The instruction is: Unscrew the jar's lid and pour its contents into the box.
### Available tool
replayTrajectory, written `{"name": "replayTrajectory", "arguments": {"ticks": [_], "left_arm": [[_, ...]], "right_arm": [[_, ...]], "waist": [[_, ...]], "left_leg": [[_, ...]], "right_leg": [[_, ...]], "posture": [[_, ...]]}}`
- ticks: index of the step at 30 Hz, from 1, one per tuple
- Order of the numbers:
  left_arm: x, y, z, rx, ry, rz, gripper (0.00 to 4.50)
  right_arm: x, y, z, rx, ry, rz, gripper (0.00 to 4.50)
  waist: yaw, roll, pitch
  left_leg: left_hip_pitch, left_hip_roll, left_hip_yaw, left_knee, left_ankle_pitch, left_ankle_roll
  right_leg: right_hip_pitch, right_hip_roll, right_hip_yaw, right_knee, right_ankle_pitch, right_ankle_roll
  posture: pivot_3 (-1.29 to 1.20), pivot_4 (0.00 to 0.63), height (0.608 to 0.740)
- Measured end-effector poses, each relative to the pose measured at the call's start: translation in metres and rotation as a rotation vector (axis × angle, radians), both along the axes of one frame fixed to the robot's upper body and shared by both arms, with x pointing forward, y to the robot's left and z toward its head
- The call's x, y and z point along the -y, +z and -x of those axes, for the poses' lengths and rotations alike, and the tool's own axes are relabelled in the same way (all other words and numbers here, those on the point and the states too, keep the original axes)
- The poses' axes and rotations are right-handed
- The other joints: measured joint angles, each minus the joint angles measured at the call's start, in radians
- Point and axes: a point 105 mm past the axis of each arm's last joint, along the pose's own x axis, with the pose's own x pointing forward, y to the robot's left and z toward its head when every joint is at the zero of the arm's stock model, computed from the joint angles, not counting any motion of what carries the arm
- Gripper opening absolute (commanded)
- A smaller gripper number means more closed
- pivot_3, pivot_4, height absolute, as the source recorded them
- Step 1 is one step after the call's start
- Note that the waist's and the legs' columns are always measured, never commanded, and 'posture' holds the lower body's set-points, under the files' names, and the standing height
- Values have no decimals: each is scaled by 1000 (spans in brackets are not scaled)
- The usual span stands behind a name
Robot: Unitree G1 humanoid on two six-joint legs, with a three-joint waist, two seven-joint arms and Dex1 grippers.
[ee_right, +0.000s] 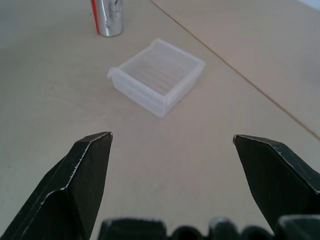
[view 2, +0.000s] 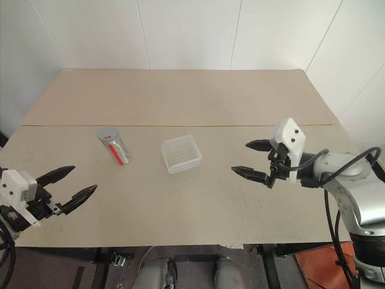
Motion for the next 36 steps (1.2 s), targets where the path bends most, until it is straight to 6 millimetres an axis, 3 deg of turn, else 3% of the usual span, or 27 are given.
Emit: {"name": "replayTrajectory", "arguments": {"ticks": [6, 11, 14, 18, 29, 36], "left_arm": [[2, 19, -12, 71, 11, 6, 4456], [14, 5, -17, 87, 129, 63, 4456], [22, -14, -20, 54, 217, 80, 4456], [38, -25, -29, 81, 356, 116, 4456], [39, -8, -64, 175, 467, 104, 4456], [45, -18, -83, 134, 463, 103, 4456]], "right_arm": [[3, 14, 0, 36, -6, 5, 4500], [-10, 33, -10, 88, 46, 10, 4500], [-23, 33, -13, 90, 103, 19, 4500], [-33, 37, -17, 70, 171, 29, 4500], [-51, 42, -10, 108, 241, 0, 4500], [-54, 43, -4, 128, 255, 2, 4500]], "waist": [[-5, 0, 0], [-17, 0, 0], [-17, 0, 0], [-10, -1, 0], [-1, -1, 0], [-1, -1, 0]], "left_leg": [[1, 0, 0, 0, 0, 0], [1, 0, 0, 0, 0, 0], [2, 0, 0, 0, 0, 0], [1, -1, -1, 1, 0, 0], [1, -1, -3, 1, 0, 0], [1, -2, -3, 1, 0, 0]], "right_leg": [[0, 0, 1, 0, 0, 0], [1, 1, 2, 1, 0, 0], [1, 1, 1, 1, 0, 0], [3, 0, 1, 1, 1, 1], [3, 0, 0, 1, 1, 1], [3, 0, 0, 1, 1, 1]], "posture": [[0, 150, 740], [0, 150, 740], [0, 150, 740], [0, 150, 740], [0, 150, 740], [0, 150, 740]]}}
